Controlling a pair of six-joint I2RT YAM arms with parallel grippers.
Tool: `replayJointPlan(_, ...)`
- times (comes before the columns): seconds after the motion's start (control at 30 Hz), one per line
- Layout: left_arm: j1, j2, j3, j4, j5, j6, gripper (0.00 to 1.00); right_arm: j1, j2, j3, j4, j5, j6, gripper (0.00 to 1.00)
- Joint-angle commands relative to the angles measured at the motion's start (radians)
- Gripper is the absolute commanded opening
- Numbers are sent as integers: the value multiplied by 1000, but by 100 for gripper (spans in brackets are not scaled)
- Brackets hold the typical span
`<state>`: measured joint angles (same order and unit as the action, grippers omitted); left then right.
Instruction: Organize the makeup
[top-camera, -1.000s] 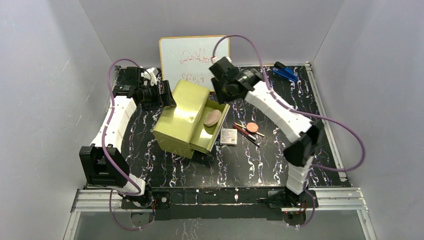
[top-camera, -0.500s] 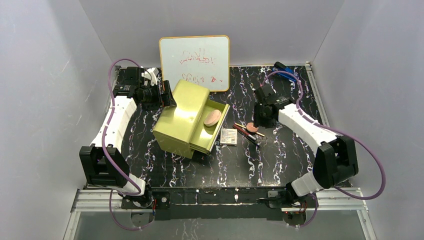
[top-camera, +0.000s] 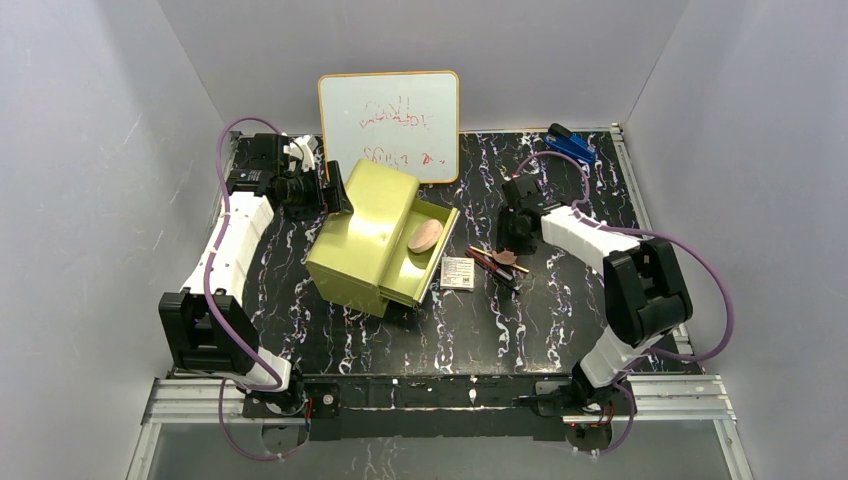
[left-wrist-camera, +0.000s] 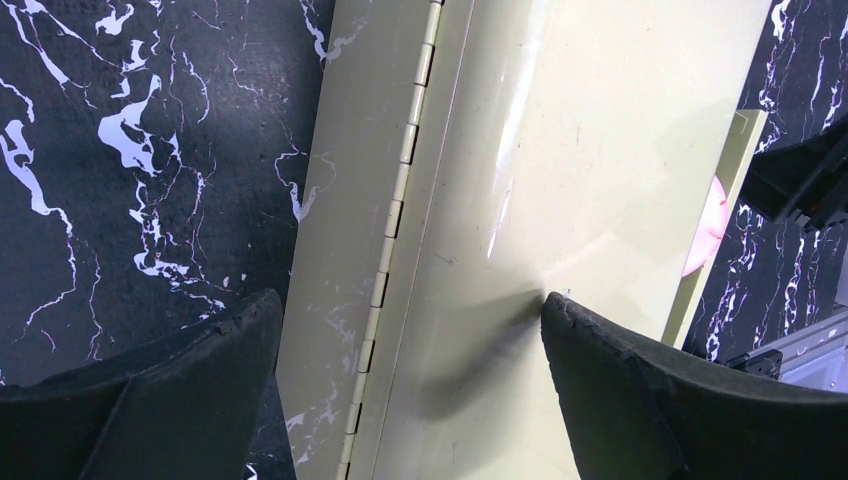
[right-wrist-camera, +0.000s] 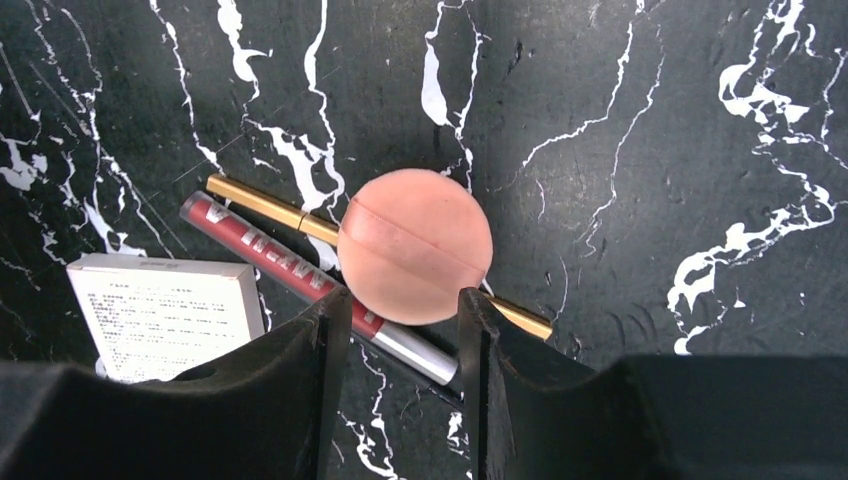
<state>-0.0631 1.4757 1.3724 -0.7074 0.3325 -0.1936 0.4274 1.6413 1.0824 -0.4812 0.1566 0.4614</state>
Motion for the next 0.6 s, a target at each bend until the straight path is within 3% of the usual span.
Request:
replayJointPlan(0.0, -6, -14, 7, -61, -47, 32, 98, -14, 38, 48, 48, 4, -12, 51)
replayJointPlan(0.23, -6, -15, 0, -61, -53, 34, 98, -18, 80, 95, 14, 29, -40, 50)
replayJointPlan(0.37, -7, -12, -1, -60, -52, 34, 98, -20, 87, 87, 8, 37, -51, 42)
replayJointPlan(0.57, -9, -12, 5, -61, -53, 36, 98, -21, 109, 83, -8, 22, -55, 42)
